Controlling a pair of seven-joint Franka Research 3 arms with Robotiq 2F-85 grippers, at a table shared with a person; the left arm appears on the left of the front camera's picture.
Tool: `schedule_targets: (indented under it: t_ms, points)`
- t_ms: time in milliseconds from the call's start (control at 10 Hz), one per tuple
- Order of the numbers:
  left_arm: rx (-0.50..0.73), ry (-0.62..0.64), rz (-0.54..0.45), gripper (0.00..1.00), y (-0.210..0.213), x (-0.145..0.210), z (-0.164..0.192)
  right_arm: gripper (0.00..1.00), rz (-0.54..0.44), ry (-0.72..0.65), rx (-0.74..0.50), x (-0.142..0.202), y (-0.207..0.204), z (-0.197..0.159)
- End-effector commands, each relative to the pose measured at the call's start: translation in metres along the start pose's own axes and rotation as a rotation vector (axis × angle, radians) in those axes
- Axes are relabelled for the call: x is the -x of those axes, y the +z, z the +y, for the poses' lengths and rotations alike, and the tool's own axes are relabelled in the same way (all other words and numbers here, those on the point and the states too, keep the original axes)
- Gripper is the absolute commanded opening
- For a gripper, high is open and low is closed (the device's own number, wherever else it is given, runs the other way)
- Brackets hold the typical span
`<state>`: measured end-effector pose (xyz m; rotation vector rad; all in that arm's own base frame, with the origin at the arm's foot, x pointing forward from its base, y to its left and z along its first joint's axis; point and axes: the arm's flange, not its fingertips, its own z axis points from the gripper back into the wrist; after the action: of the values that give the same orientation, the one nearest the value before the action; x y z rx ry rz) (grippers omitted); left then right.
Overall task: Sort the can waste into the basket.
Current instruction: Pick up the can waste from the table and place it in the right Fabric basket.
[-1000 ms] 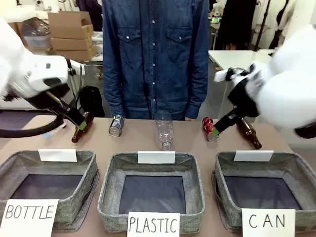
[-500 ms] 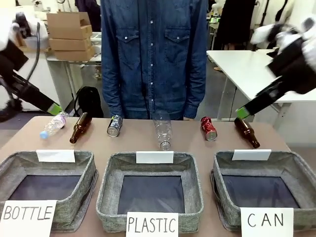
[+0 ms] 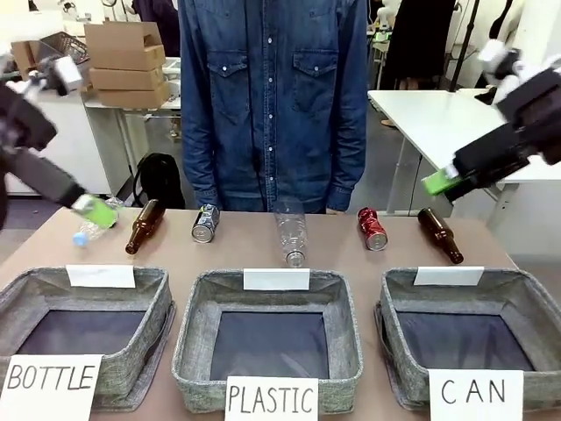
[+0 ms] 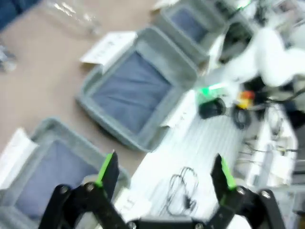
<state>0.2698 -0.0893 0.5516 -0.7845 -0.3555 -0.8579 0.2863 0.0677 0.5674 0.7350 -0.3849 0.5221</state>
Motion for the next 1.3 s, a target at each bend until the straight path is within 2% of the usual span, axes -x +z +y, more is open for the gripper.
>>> schedule_targets:
  t_ms: [0, 100, 200, 400, 500, 600, 700, 1200]
  points:
    - [0.476, 0.407, -0.069, 1.00, 0.021, 0.031, 0.047, 1.00, -0.082, -0.420, -0.311, -0.001, 0.031, -0.037]
    - [0.607, 0.482, -0.225, 1.00, 0.026, 0.049, 0.062, 1.00, -0.117, -0.514, -0.372, 0.002, 0.042, -0.055]
    - [0.658, 0.536, -0.316, 1.00, 0.030, 0.062, 0.071, 1.00, -0.110, -0.585, -0.425, 0.003, 0.048, -0.070]
    - [0.637, 0.563, -0.467, 1.00, 0.052, 0.086, 0.076, 1.00, -0.208, -0.617, -0.457, 0.013, 0.058, -0.091]
    - [0.546, 0.555, -0.466, 1.00, 0.058, 0.093, 0.071, 1.00, -0.259, -0.615, -0.370, 0.020, 0.058, -0.095]
    - [0.357, 0.640, -0.406, 1.00, 0.059, 0.089, 0.068, 1.00, -0.348, -0.536, -0.194, 0.021, 0.050, -0.088]
    - [0.627, 0.511, -0.427, 1.00, 0.070, 0.091, 0.100, 1.00, -0.193, -0.625, -0.441, 0.019, 0.065, -0.107]
    - [0.627, 0.511, -0.427, 1.00, 0.070, 0.091, 0.100, 1.00, -0.193, -0.625, -0.441, 0.019, 0.065, -0.107]
